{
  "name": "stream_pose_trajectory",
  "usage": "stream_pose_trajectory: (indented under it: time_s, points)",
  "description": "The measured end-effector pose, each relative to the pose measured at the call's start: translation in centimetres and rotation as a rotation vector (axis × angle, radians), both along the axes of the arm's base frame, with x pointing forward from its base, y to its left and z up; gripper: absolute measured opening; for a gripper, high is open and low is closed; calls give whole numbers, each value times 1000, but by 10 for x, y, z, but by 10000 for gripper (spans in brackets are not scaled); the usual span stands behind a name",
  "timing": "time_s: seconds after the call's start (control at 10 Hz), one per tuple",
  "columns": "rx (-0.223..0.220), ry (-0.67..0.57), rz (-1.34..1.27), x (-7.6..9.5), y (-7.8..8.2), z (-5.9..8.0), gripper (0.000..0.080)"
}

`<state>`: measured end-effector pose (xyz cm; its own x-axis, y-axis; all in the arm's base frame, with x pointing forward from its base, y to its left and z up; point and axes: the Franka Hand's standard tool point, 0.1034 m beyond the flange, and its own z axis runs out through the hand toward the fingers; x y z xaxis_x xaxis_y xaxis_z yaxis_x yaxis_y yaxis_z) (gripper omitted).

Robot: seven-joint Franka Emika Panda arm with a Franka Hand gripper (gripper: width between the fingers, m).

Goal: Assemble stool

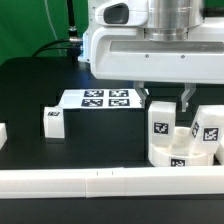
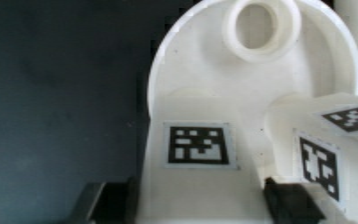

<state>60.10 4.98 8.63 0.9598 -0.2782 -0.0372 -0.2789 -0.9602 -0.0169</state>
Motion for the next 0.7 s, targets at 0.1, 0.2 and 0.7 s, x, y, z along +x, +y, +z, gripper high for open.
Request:
stream_pose_trajectory:
  time_s: [0.1, 0.2, 0.7]
  points:
    - [1, -6, -152, 1, 2, 0, 334]
    - [1, -12, -252, 2, 4, 0, 335]
    - [40, -53, -923, 3, 9, -1, 335]
